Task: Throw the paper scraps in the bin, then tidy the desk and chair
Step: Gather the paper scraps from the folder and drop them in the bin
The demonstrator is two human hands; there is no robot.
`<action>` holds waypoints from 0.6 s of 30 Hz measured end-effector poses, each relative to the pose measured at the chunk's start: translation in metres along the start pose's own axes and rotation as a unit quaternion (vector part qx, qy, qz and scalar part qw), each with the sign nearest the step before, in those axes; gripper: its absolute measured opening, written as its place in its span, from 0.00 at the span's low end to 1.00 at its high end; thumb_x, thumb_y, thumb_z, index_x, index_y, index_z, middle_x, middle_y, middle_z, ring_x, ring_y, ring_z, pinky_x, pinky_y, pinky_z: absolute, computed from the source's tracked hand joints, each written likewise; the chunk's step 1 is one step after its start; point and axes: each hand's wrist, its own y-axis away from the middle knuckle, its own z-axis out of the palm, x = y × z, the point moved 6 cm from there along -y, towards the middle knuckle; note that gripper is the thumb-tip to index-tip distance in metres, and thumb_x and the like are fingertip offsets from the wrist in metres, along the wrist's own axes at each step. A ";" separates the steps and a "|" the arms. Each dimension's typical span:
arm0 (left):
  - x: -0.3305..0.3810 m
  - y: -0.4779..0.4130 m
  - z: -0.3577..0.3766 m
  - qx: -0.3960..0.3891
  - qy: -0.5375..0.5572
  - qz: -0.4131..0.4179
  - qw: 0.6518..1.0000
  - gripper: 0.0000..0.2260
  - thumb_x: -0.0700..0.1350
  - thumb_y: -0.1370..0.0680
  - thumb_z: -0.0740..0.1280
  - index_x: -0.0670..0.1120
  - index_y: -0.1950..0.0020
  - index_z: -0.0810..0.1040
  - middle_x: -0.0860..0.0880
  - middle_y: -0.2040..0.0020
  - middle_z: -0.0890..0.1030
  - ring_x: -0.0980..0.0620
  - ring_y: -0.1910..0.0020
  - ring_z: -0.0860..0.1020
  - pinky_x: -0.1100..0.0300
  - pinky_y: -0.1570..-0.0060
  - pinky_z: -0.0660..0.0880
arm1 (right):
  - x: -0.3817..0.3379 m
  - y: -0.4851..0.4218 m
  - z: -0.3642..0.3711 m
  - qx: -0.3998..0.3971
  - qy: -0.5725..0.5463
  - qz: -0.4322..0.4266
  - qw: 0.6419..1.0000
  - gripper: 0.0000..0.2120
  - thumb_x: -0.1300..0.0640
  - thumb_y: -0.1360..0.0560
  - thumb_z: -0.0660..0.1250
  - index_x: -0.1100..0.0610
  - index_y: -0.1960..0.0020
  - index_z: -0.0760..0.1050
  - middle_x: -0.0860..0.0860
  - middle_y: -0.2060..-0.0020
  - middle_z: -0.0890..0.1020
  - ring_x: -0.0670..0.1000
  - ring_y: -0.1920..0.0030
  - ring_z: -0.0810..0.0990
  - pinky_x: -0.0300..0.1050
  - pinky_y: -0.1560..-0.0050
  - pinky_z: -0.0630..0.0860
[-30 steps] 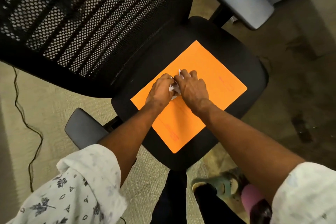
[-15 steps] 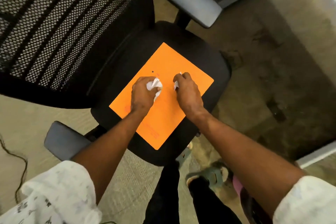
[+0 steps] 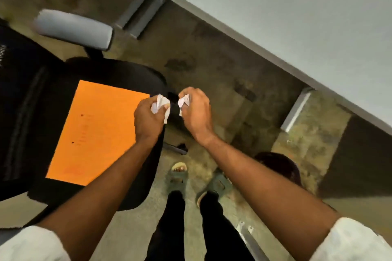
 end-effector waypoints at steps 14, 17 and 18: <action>0.145 0.179 0.261 -0.300 -0.043 0.209 0.930 0.10 0.46 0.22 0.72 0.41 0.45 0.83 0.44 0.47 0.84 0.50 0.48 0.79 0.65 0.49 0.70 | 0.247 0.170 -0.233 0.258 -0.002 0.236 0.937 0.13 0.68 0.26 0.66 0.56 0.45 0.78 0.53 0.47 0.80 0.49 0.48 0.78 0.28 0.55 0.64; 0.147 0.224 0.307 -0.357 -0.066 0.230 0.903 0.08 0.44 0.21 0.71 0.39 0.49 0.83 0.42 0.50 0.84 0.47 0.49 0.79 0.62 0.50 0.71 | 0.290 0.207 -0.251 0.289 -0.008 0.295 0.911 0.13 0.68 0.26 0.66 0.57 0.44 0.79 0.54 0.47 0.81 0.52 0.47 0.79 0.30 0.52 0.64; 0.144 0.239 0.324 -0.380 -0.084 0.221 0.894 0.09 0.45 0.21 0.71 0.39 0.46 0.83 0.42 0.47 0.84 0.46 0.46 0.79 0.63 0.49 0.70 | 0.305 0.219 -0.254 0.297 -0.007 0.313 0.902 0.12 0.67 0.26 0.66 0.57 0.44 0.79 0.55 0.47 0.81 0.53 0.46 0.79 0.31 0.51 0.65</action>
